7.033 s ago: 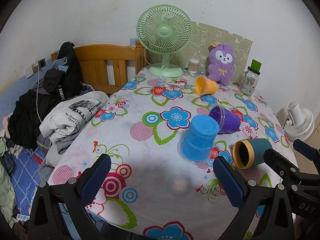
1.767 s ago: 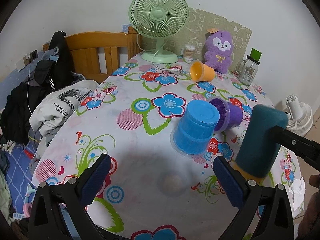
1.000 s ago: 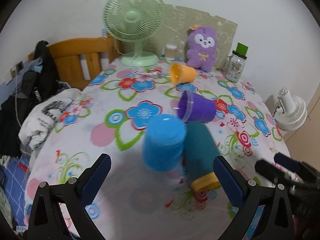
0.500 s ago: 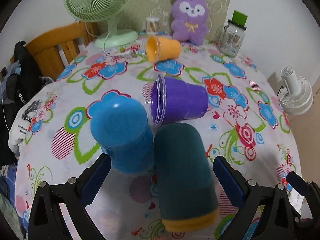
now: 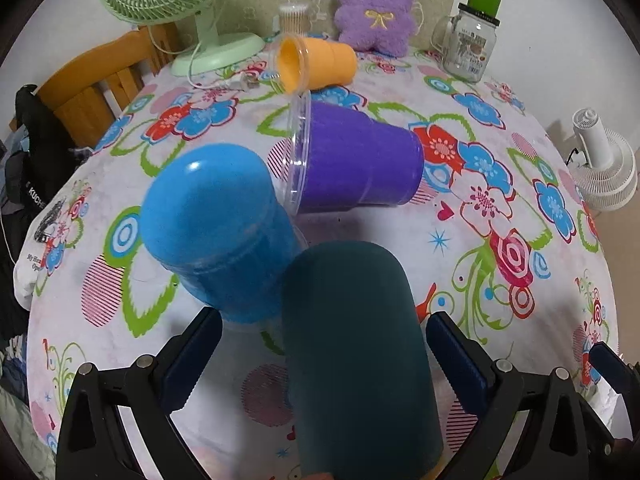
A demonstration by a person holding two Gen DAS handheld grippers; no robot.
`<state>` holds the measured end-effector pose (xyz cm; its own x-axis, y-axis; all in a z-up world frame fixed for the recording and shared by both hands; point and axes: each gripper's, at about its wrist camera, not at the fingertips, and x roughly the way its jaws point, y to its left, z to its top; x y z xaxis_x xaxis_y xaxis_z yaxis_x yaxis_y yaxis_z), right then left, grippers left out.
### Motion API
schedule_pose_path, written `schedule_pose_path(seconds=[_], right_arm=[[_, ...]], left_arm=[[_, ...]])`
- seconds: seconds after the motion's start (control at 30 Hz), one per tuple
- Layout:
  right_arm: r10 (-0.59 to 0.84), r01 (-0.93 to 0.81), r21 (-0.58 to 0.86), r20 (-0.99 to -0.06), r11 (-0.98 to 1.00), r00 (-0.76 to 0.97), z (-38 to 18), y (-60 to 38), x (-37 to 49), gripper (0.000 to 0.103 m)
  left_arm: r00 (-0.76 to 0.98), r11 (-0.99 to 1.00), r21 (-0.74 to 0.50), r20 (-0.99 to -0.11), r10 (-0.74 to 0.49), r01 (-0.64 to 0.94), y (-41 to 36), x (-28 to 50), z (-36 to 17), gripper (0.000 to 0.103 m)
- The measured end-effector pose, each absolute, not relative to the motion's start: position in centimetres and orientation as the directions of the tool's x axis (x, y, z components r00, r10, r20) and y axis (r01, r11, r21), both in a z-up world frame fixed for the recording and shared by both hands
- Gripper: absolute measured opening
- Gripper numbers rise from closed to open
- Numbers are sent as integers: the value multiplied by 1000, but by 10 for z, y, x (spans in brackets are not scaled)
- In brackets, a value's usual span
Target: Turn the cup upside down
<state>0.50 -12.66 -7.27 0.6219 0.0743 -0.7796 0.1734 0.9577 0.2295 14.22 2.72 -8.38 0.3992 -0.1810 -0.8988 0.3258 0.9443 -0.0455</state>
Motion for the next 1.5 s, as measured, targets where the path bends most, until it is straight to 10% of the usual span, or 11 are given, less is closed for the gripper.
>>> schedule_pose_path(seconds=[0.17,0.37,1.5], right_arm=[[73,170,226,-780,959,622,-73,-127,5,78],[85,159,234,-775,959,626,-72,-125,2,78],[90,78,187,-749,979,656,-46,-83,-6,78]], left_arm=[[387,944,-66,-901,-196,325,28,144,-84,99],[353,935,-88,-911,-216,344,27,142,-83,69],[523,932,-126,-798,-298,340,70,92,-19,65]])
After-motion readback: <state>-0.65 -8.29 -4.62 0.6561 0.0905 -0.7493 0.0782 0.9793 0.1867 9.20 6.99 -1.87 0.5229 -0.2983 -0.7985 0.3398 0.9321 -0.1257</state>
